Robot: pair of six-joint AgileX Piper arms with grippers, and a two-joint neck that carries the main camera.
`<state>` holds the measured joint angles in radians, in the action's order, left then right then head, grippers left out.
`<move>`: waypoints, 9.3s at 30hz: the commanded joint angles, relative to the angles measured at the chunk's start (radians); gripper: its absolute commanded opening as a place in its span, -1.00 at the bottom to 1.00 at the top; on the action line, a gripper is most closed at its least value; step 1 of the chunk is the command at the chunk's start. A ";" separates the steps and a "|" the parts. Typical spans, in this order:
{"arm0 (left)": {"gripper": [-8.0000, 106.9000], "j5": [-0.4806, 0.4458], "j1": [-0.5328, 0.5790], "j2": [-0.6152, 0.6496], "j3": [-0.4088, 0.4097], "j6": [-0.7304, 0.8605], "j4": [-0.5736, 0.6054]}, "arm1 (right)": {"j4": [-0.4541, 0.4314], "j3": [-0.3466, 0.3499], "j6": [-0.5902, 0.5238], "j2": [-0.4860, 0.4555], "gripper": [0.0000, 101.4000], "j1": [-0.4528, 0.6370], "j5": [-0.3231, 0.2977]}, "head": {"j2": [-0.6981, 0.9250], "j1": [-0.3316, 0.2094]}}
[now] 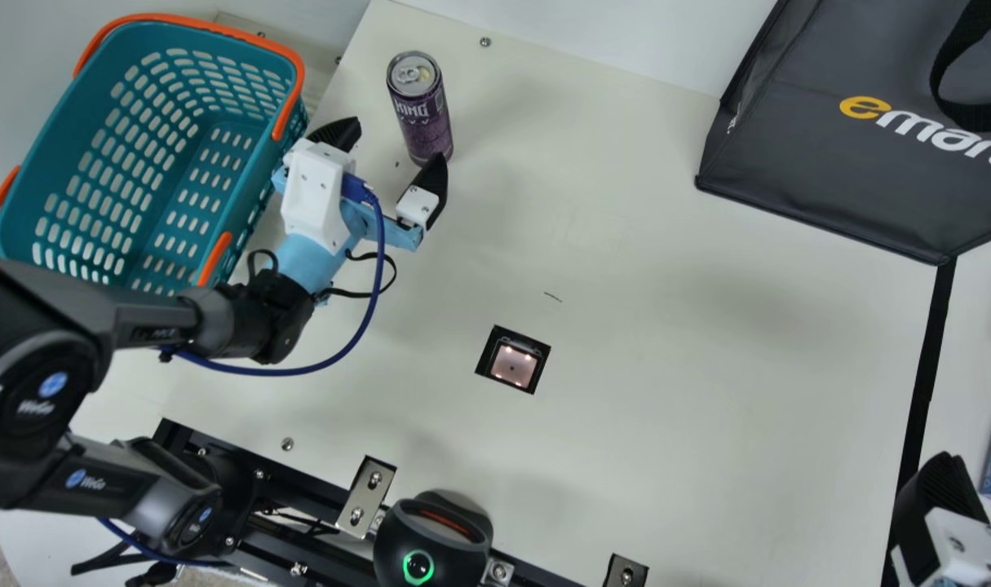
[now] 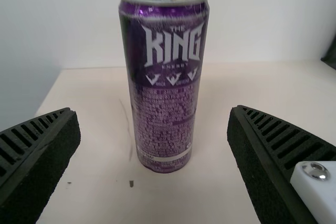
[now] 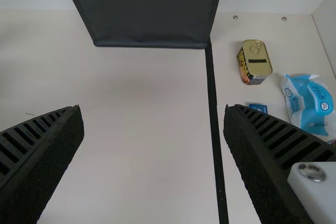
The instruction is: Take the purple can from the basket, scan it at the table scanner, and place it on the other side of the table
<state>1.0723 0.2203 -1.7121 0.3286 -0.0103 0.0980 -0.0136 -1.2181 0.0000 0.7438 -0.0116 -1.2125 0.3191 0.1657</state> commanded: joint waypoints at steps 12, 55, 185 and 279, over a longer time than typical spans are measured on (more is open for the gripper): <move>0.71 -0.669 -0.041 0.507 0.117 0.145 0.024 | 0.000 0.000 0.000 0.000 0.87 0.000 0.000 | 0.002 -0.027; 0.71 -1.982 -0.180 1.154 0.534 0.049 0.010 | 0.000 0.000 0.000 0.000 0.87 0.000 0.000 | -0.044 -0.027; -1.00 -1.955 0.032 0.163 1.002 -0.210 -0.112 | 0.000 0.000 0.000 0.000 0.87 0.000 0.001 | -0.347 -0.027; -1.00 -2.232 1.198 0.435 0.691 -1.350 -0.570 | 0.000 0.000 0.000 0.000 0.87 0.000 0.000 | -0.347 -0.027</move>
<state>-1.1625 1.4187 -1.2801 1.0204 -1.3617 -0.4658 -0.0132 -1.2181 0.0000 0.7438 -0.0116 -1.2123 -0.0276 0.1657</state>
